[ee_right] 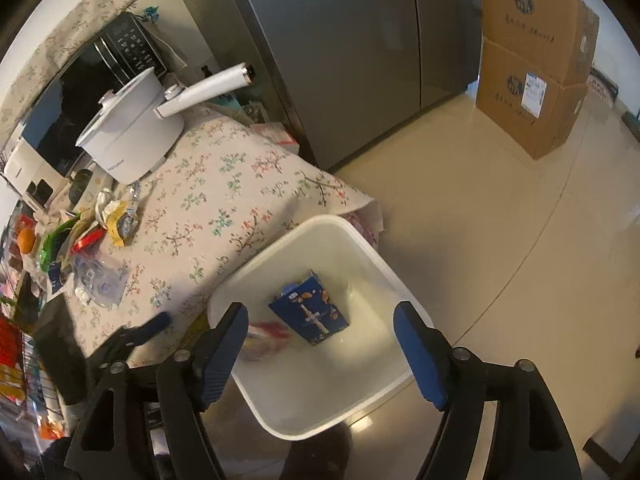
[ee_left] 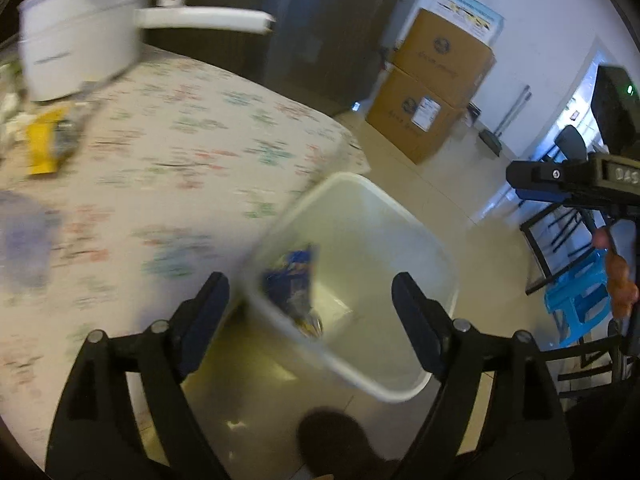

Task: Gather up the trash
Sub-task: 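Drop the red can and blue box into the white bin with both grippers, then grasp the green snack bag with the left gripper while the right gripper grasps the yellow wrapper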

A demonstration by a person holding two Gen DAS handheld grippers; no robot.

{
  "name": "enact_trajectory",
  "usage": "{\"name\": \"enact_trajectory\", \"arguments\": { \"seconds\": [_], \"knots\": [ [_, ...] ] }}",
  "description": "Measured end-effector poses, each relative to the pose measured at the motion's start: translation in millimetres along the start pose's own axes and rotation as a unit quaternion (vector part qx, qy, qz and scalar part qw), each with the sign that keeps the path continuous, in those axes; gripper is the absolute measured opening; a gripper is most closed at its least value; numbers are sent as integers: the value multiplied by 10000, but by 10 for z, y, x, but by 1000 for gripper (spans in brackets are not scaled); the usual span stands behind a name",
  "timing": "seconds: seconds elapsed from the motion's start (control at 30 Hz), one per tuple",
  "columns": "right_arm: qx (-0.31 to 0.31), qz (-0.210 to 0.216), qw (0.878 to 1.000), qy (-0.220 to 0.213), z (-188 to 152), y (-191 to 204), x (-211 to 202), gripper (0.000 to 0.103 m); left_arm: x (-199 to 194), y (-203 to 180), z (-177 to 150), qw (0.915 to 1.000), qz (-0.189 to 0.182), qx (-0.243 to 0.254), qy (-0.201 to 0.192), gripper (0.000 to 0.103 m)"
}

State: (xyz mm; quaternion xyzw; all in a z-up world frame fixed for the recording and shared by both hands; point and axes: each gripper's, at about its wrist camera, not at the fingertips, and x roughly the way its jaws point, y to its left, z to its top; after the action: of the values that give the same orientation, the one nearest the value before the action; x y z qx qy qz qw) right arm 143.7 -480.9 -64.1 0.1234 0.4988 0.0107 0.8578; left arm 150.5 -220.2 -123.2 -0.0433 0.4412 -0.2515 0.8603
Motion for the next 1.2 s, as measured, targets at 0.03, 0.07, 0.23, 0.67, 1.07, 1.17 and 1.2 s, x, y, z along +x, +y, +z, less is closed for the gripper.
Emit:
{"name": "enact_trajectory", "arguments": {
  "seconds": [0.03, 0.07, 0.23, 0.67, 1.07, 1.17, 1.2],
  "knots": [
    [-33, 15, 10000, -29, 10, 50, -14, 78, -154, 119, -5, 9999, 98, -34, -70, 86],
    [-66, 26, 10000, -47, 15, 99, -20, 79, -229, 190, -10, 9998, 180, -43, -111, 87],
    [-382, 96, 9992, -94, 55, 562, -13, 82, -855, 706, -27, 9956, 872, -92, -340, 93],
    [-1460, 352, 9885, -146, 60, 2082, 375, 85, -1908, 2069, -236, 9655, 2250, -993, -855, 100],
    [-1907, 406, 9808, 36, 87, 2862, 950, 85, -2215, 3085, -18, 9417, 1904, -2348, -1480, 97],
    [-1962, 399, 9798, 15, 143, 2976, 1025, 85, -2201, 3309, -29, 9285, 1195, -3059, -1734, 88],
    [-1967, 396, 9797, 8, 160, 3003, 1041, 85, -2169, 3378, -24, 9220, 1008, -3263, -1824, 86]
  ]
}}
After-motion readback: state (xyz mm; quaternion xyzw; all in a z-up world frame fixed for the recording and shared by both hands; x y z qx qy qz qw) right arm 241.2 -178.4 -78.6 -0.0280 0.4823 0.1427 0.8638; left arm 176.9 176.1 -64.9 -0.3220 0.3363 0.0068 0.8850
